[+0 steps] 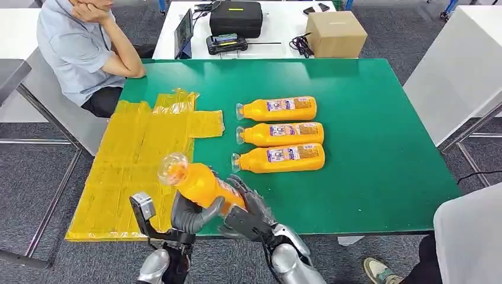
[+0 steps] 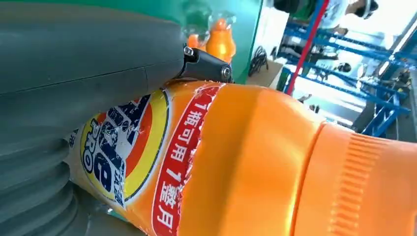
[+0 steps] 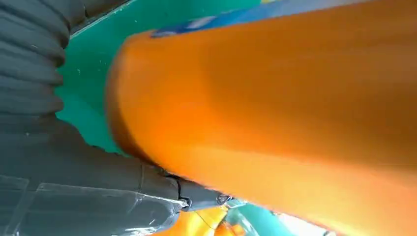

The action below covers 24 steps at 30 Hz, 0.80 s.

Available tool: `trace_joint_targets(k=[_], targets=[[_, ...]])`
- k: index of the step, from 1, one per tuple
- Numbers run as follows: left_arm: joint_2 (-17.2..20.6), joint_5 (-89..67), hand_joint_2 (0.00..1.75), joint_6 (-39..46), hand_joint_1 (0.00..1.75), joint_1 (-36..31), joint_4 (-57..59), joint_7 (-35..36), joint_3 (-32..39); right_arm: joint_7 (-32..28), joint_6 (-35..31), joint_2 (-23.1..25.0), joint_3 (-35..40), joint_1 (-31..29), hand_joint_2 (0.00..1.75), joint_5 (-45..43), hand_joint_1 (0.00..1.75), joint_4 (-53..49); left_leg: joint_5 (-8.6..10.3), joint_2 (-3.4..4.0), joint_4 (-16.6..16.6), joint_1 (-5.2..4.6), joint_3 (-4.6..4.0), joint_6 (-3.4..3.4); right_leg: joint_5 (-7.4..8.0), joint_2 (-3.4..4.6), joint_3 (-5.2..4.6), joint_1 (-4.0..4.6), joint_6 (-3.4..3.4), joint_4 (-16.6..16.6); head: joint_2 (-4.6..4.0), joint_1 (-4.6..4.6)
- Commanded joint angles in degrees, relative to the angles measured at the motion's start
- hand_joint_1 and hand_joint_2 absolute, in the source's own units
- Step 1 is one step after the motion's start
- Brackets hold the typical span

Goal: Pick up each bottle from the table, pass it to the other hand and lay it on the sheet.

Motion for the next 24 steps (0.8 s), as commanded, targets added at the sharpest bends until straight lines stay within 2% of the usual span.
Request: trace_joint_targets(k=[1, 2, 6, 7, 10, 15, 16, 18, 20, 24], targets=[[0.5, -37.0, 1.75, 17.7, 1.75, 0.0, -7.7, 2.1, 0.6, -1.0, -2.5, 1.3, -5.8, 2.4, 1.75, 1.2, 0.0, -0.9, -0.02, -0.01, 0.0, 0.0, 0.11, -0.05, -0.04, -0.06, 0.11, 0.01, -0.08, 0.0, 0.0, 0.0], [0.1, -49.1, 1.75, 21.2, 1.75, -0.1, -10.4, 3.0, 1.0, -0.9, -2.0, 1.5, -6.5, 3.3, 1.75, 1.7, 0.0, -3.2, -0.02, -0.08, 0.0, 0.02, 0.04, -0.05, -0.05, -0.13, 0.08, 0.03, -0.08, 0.0, 0.0, 0.0], [-0.2, -52.6, 1.75, 21.4, 1.75, 0.0, -12.2, 4.1, 1.6, -0.6, -1.3, 1.6, -6.7, 3.1, 1.75, 2.1, 0.0, -3.9, -0.02, -0.02, 0.0, 0.01, -0.03, -0.03, -0.03, -0.05, -0.02, 0.01, -0.05, 0.0, 0.0, -0.02], [-0.5, -55.8, 1.75, 22.2, 1.75, -0.3, -12.3, 6.3, 2.9, -1.0, -1.6, 1.7, -6.8, 2.7, 1.75, 2.5, 0.0, -3.9, 0.0, -0.04, 0.0, -0.02, -0.03, -0.02, -0.02, -0.07, -0.01, -0.02, -0.03, 0.0, 0.0, 0.0], [0.9, -63.5, 1.75, 22.3, 1.75, -2.4, -13.4, 9.2, 4.6, -1.5, -1.5, 2.0, -7.0, 2.5, 1.75, 2.7, 0.0, -6.0, -0.01, 0.04, 0.0, -0.01, 0.02, -0.05, 0.0, 0.0, 0.01, 0.0, -0.07, 0.0, 0.0, 0.0], [2.5, -71.2, 1.75, 21.5, 1.75, -5.0, -13.9, 9.9, 7.0, -2.0, -1.2, 2.1, -6.4, 1.8, 1.75, 2.6, 0.0, -3.9, 0.1, -0.04, 0.0, -0.01, -0.04, 0.0, 0.02, -0.08, -0.04, 0.0, -0.06, 0.0, 0.0, 0.0], [3.3, -77.0, 1.75, 21.7, 1.75, -5.9, -12.7, 11.6, 7.3, -2.7, -1.5, 2.3, -6.7, 1.4, 1.75, 2.0, 0.0, -2.9, 0.1, -0.01, 0.0, 0.01, 0.02, -0.05, 0.02, -0.06, 0.02, 0.02, -0.09, 0.0, 0.0, 0.0], [3.9, -77.8, 1.75, 21.9, 1.75, -6.9, -10.7, 11.8, 8.1, -3.1, -1.4, 2.3, -6.7, 0.7, 1.75, 1.7, 0.0, -1.9, 0.12, 0.01, -0.1, -0.02, 0.02, -0.03, 0.03, -0.04, 0.01, -0.01, -0.05, 0.0, 0.0, 0.02], [6.3, -86.5, 1.75, 24.5, 1.75, -9.5, -5.0, 14.6, 8.0, -3.9, -1.0, 2.2, -6.5, -0.4, 1.75, 0.9, 0.0, -0.4, 0.13, 0.03, -0.1, -0.01, 0.08, -0.05, 0.05, -0.03, 0.06, 0.0, -0.07, 0.0, 0.0, 0.02], [8.0, -89.5, 1.75, 25.9, 1.75, -13.9, 4.3, 17.3, 10.4, -4.6, -0.6, 2.1, -5.5, -1.4, 1.75, 0.0, 0.0, 1.3, 0.15, -0.05, -0.1, -0.02, 0.07, -0.02, 0.04, -0.09, 0.08, -0.02, -0.05, 0.0, 0.0, 0.02]])
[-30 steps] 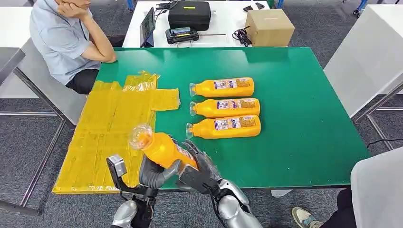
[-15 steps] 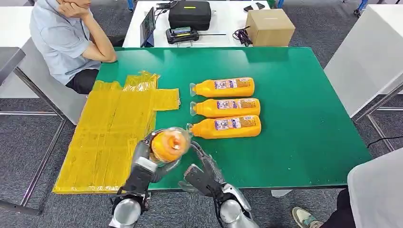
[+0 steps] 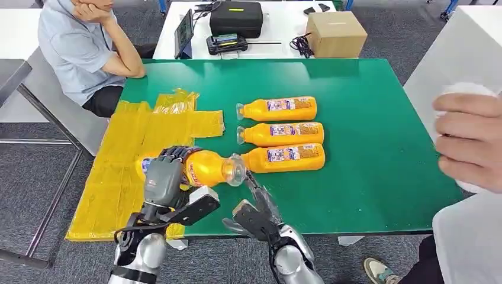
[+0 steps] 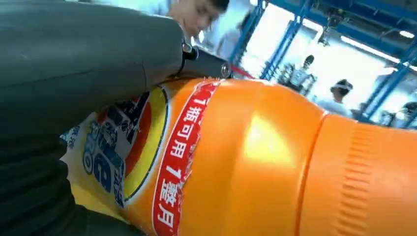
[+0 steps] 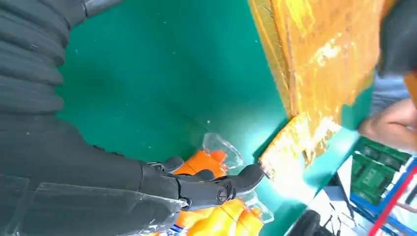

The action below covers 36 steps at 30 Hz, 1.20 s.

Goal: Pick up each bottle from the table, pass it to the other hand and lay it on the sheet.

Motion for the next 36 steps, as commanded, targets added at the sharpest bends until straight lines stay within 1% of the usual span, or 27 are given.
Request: trace_joint_targets(k=[1, 3, 6, 7, 9, 11, 12, 16, 17, 21, 22, 23, 24, 25, 26, 28, 30, 32, 36], targets=[[7.1, -7.9, 1.75, 3.0, 1.75, -11.5, 20.6, 4.7, 5.7, -1.4, 0.7, -0.5, 0.2, -4.4, 1.75, -1.5, 0.0, 6.8, 0.06, 0.02, -0.1, 0.01, 0.18, -0.06, 0.05, -0.02, 0.17, 0.01, -0.08, -0.1, 0.0, -0.02], [7.2, -7.9, 1.75, 3.4, 1.75, -11.8, 21.4, 4.3, 6.0, -1.5, 0.7, -0.5, 0.3, -4.5, 1.75, -1.6, 0.0, 6.8, 0.06, 0.01, -0.1, -0.02, 0.15, -0.05, 0.03, -0.02, 0.13, -0.01, -0.06, 0.0, 0.0, 0.0], [7.8, -10.0, 1.75, 2.3, 1.75, -13.9, 25.7, 7.2, 8.3, -1.9, 1.1, -0.7, 0.9, -4.8, 1.75, -2.4, 0.0, 6.9, 0.06, 0.07, -0.1, 0.01, 0.17, -0.07, 0.03, 0.03, 0.14, 0.02, -0.09, 0.0, 0.0, -0.02], [8.7, -13.3, 1.75, 2.3, 1.75, -14.9, 28.3, 9.1, 8.3, -2.0, 1.1, -0.7, 1.1, -4.8, 1.75, -2.6, 0.0, 6.9, 0.04, 0.06, -0.1, 0.01, 0.14, -0.06, 0.01, 0.02, 0.12, 0.01, -0.09, 0.0, 0.0, -0.02], [10.0, -18.4, 1.75, 2.6, 1.75, -16.4, 33.3, 10.1, 7.1, -2.2, 1.3, -0.9, 1.3, -5.2, 1.75, -3.3, 0.0, 7.2, 0.07, 0.02, -0.1, 0.0, 0.16, -0.06, 0.03, -0.01, 0.15, 0.0, -0.07, 0.0, 0.0, 0.0], [8.8, -17.3, 1.75, 1.7, 1.75, -16.8, 36.2, 10.0, 8.2, -2.2, 1.2, -1.0, 1.1, -5.1, 1.75, -3.6, 0.0, 7.4, 0.06, 0.1, -0.1, 0.0, 0.19, -0.08, 0.04, 0.05, 0.17, 0.01, -0.1, 0.0, 0.0, 0.0], [8.8, -18.4, 1.75, 0.5, 1.75, -17.0, 37.6, 10.5, 7.8, -2.2, 1.2, -1.0, 1.0, -5.1, 1.75, -3.7, 0.0, 7.6, 0.06, 0.02, -0.1, 0.0, 0.14, -0.06, 0.02, -0.02, 0.15, 0.01, -0.07, 0.0, 0.0, -0.02], [9.8, -18.4, 1.75, -0.2, 1.75, -18.4, 41.9, 14.0, 5.0, -2.4, 1.3, -1.0, 1.0, -5.6, 1.75, -3.8, 0.0, 8.7, 0.05, -0.03, -0.1, -0.01, 0.1, -0.03, 0.02, -0.06, 0.12, 0.0, -0.04, 0.0, 0.0, 0.0], [10.5, -18.4, 1.75, 0.1, 1.75, -19.3, 43.5, 15.8, 3.1, -2.5, 1.4, -0.9, 1.0, -5.7, 1.75, -3.8, 0.0, 9.0, 0.05, 0.0, -0.1, 0.01, 0.11, -0.05, 0.03, -0.05, 0.13, 0.01, -0.06, 0.0, 0.0, 0.0], [10.3, -18.4, 1.75, 0.2, 1.75, -19.7, 44.2, 16.3, 3.2, -2.5, 1.4, -0.8, 0.9, -5.8, 1.75, -3.8, 0.0, 9.1, 0.05, -0.04, 0.0, 0.01, 0.02, -0.05, 0.01, -0.09, 0.04, 0.01, -0.05, 0.0, 0.0, 0.0], [9.8, -17.9, 1.75, 0.1, 1.75, -19.7, 43.9, 15.8, 3.9, -2.4, 1.4, -0.8, 0.9, -5.7, 1.75, -3.8, 0.0, 9.1, 0.05, -0.05, 0.0, 0.02, 0.04, -0.06, 0.0, -0.11, 0.07, 0.03, -0.08, 0.0, 0.0, 0.0], [8.8, -17.5, 1.75, -0.7, 1.71, -19.5, 43.3, 13.5, 6.1, -2.4, 1.4, -0.9, 1.0, -5.6, 1.75, -3.8, 0.0, 9.0, 0.06, -0.1, -0.1, 0.0, 0.1, -0.06, 0.0, -0.15, 0.13, 0.01, -0.08, 0.0, 0.0, 0.0], [8.3, -17.6, 1.75, -1.0, 1.1, -19.5, 43.0, 13.2, 6.5, -2.4, 1.4, -1.0, 1.0, -5.4, 1.75, -3.8, 0.0, 8.9, 0.05, -0.05, 0.0, 0.02, 0.08, -0.07, 0.02, -0.11, 0.1, 0.03, -0.09, 0.0, 0.0, -0.02], [8.3, -17.6, 1.75, -1.0, 0.42, -19.5, 43.0, 13.2, 6.5, -2.4, 1.4, -1.0, 1.0, -5.4, 1.75, -3.8, 0.0, 8.9, 0.05, -0.02, 0.0, 0.01, 0.06, -0.05, 0.03, -0.08, 0.08, 0.02, -0.07, 0.0, 0.0, 0.0], [7.4, -17.7, 1.75, -1.1, 0.02, -19.3, 42.1, 13.2, 7.2, -2.4, 1.4, -1.0, 0.9, -5.2, 1.75, -3.8, 0.0, 8.7, 0.05, -0.06, 0.0, -0.01, 0.04, -0.03, 0.02, -0.11, 0.06, 0.0, -0.04, 0.0, 0.0, -0.02], [7.2, -18.4, 1.75, -1.1, 0.0, -19.1, 41.4, 13.9, 6.6, -2.4, 1.4, -1.0, 0.9, -5.1, 1.75, -3.7, 0.0, 8.6, 0.08, -0.1, 0.0, 0.0, 0.06, -0.07, 0.02, -0.17, 0.1, 0.01, -0.06, 0.0, 0.0, -0.02], [6.1, -18.3, 1.75, -2.1, 0.0, -19.0, 40.5, 14.9, 8.3, -2.4, 1.4, -1.0, 0.9, -5.2, 1.75, -3.5, 0.0, 8.6, 0.09, -0.1, 0.0, -0.01, 0.04, -0.04, 0.01, -0.15, 0.06, 0.0, -0.03, 0.0, 0.0, 0.0], [6.1, -18.4, 1.75, -3.0, 0.0, -19.3, 40.8, 15.0, 8.2, -2.3, 1.5, -1.0, 1.0, -5.3, 1.75, -3.4, 0.0, 8.6, 0.09, -0.08, 0.0, -0.01, 0.03, -0.05, 0.01, -0.13, 0.05, 0.0, -0.04, 0.0, 0.0, 0.0], [5.8, -17.9, 1.75, -7.4, 0.0, -21.3, 45.0, 15.6, 10.8, -2.4, 1.5, -1.1, 0.7, -6.1, 1.75, -3.5, 0.0, 9.8, 0.09, -0.08, 0.0, -0.02, 0.05, -0.05, 0.01, -0.12, 0.08, -0.01, -0.03, 0.0, 0.0, 0.0]])
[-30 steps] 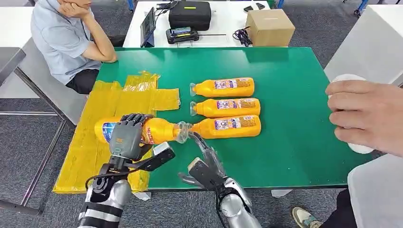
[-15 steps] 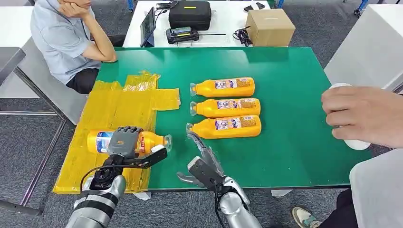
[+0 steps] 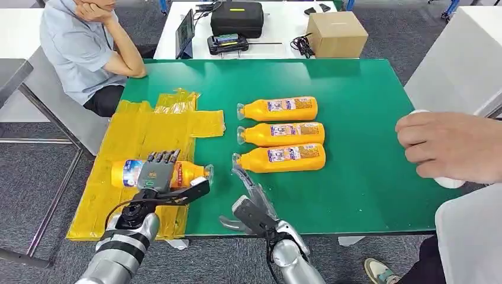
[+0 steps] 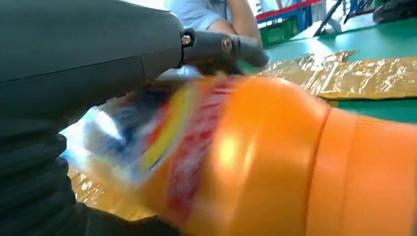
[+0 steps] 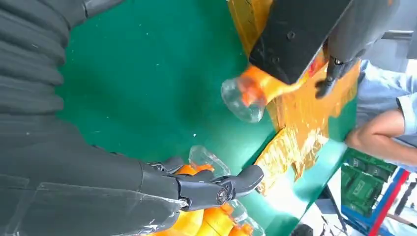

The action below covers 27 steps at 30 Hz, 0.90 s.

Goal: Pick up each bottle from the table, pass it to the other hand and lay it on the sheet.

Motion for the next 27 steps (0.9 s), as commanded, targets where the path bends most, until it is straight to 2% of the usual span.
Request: trace_joint_targets(k=[1, 4, 15, 17, 21, 25, 27], targets=[[-1.3, 0.4, 1.75, -5.5, 0.0, -3.7, 7.7, 0.8, 4.9, 0.0, 0.2, -1.3, 0.3, -2.8, 1.75, -0.1, 0.0, 4.2, 0.01, 0.01, 0.0, 0.01, 0.09, -0.04, 0.01, -0.03, 0.11, 0.02, -0.06, 0.0, 0.0, 0.0], [-1.2, 1.2, 1.75, -6.3, 0.0, -5.2, 11.5, -0.4, 7.0, -0.1, 0.3, -1.3, -0.1, -3.7, 1.75, 0.0, 0.0, 5.5, 0.02, 0.04, 0.0, 0.0, 0.09, -0.04, 0.03, 0.01, 0.09, 0.01, -0.05, 0.0, 0.0, 0.0], [-0.8, 1.3, 1.75, -8.6, 0.0, -5.7, 14.4, -1.0, 8.2, -0.2, 0.3, -1.6, -0.3, -3.9, 1.75, 0.1, 0.0, 6.0, 0.11, 0.05, -0.1, -0.02, 0.26, -0.12, 0.04, 0.01, 0.22, -0.01, -0.07, 0.0, 0.0, -0.02], [-1.0, 1.1, 1.75, -6.5, 0.0, -5.0, 13.9, -1.3, 8.2, -0.4, 0.2, -1.6, -0.4, -3.8, 1.75, 0.2, 0.0, 5.9, 0.11, 0.06, -0.1, -0.02, 0.29, -0.11, 0.05, 0.03, 0.26, -0.01, -0.07, -0.1, 0.0, 0.0], [-2.8, 0.2, 1.75, -4.4, 0.0, -2.4, 7.8, -2.8, 7.4, -0.2, -0.6, -1.5, -0.8, -2.4, 1.75, 1.1, 0.0, 4.4, 0.11, 0.03, -0.1, -0.02, 0.37, -0.12, 0.06, 0.01, 0.35, -0.01, -0.07, -0.1, 0.0, -0.02], [-5.9, 0.9, 1.75, -2.7, 0.0, 3.3, -6.5, -5.0, 3.1, 0.3, -1.1, -1.2, -1.2, -0.6, 1.75, 1.6, 0.0, 2.0, 0.09, -0.11, -0.1, -0.04, 0.3, -0.09, 0.0, -0.12, 0.3, -0.03, -0.02, 0.0, 0.0, -0.02], [-5.9, 0.9, 1.75, -2.7, 0.0, 3.3, -6.5, -5.0, 3.1, 0.3, -1.1, -1.2, -1.2, -0.6, 1.75, 1.6, 0.0, 2.0, 0.07, -0.18, 0.0, 0.0, 0.21, -0.09, -0.02, -0.2, 0.26, 0.01, -0.04, 0.0, 0.0, 0.0]])
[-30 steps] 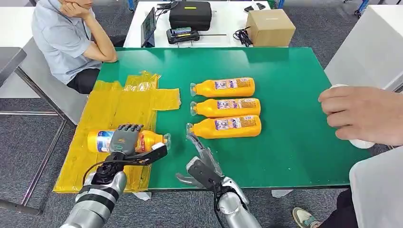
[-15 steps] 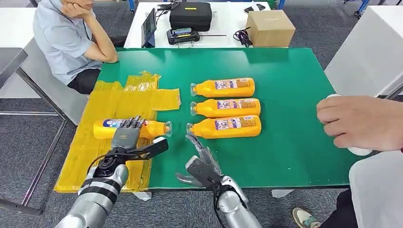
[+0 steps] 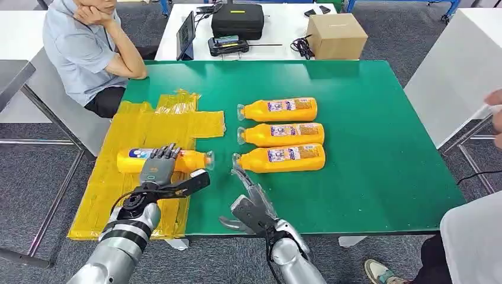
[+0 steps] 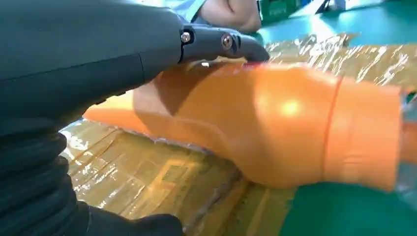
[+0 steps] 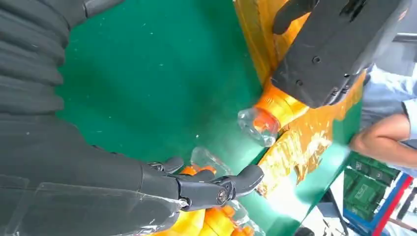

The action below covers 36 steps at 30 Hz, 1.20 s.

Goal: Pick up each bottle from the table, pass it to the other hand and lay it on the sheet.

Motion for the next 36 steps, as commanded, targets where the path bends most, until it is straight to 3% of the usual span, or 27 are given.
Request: trace_joint_targets(k=[1, 9, 19, 21, 33, 36], targets=[[-3.6, 0.2, 1.75, -0.1, 0.0, 6.9, -12.0, -1.3, -2.6, 0.6, -0.5, -1.1, -0.8, 0.5, 1.75, 0.5, 0.0, -0.4, -0.01, -0.03, 0.0, -0.01, -0.06, 0.0, -0.02, -0.06, -0.03, -0.01, -0.02, 0.0, 0.0, 0.02], [-3.0, 0.9, 1.75, 1.2, 0.0, 7.5, -13.2, -1.9, -3.7, 0.7, -0.6, -0.9, -1.1, 0.5, 1.75, 0.7, 0.0, -0.4, 0.0, -0.01, 0.0, 0.01, -0.25, -0.06, 0.0, -0.07, -0.24, 0.04, -0.08, 0.0, 0.0, 0.02], [-3.8, -0.7, 1.75, 1.0, 0.0, 16.7, -36.6, -1.0, -17.3, 2.0, -1.5, -0.7, -2.2, 4.0, 1.75, 2.5, 0.0, -5.3, -0.08, -0.01, 0.1, 0.0, -0.34, -0.02, -0.07, -0.08, -0.29, 0.01, -0.05, 0.0, 0.0, 0.02], [-2.0, -0.8, 1.75, 2.3, 0.0, 17.4, -39.8, 1.1, -21.3, 2.3, -1.6, -0.6, -2.5, 4.5, 1.75, 3.0, 0.0, -6.0, -0.06, -0.06, 0.1, -0.01, -0.41, -0.04, -0.07, -0.12, -0.35, 0.01, -0.05, 0.0, 0.0, 0.02], [-2.1, -0.8, 1.75, 2.4, 0.0, 17.5, -39.7, 1.1, -21.2, 2.4, -1.6, -0.5, -2.6, 4.4, 1.75, 3.1, 0.0, -6.1, -0.01, -0.01, 0.0, -0.03, -0.37, -0.03, -0.01, -0.05, -0.37, 0.0, -0.03, 0.0, 0.0, 0.0], [1.3, -0.8, 1.75, 4.4, 0.0, 17.2, -41.8, 4.8, -26.0, 2.5, -1.8, -0.5, -2.8, 4.9, 1.75, 3.6, 0.0, -6.9, -0.03, 0.04, 0.0, -0.02, -0.29, -0.05, -0.02, -0.02, -0.31, 0.0, -0.07, 0.0, 0.0, 0.0]])
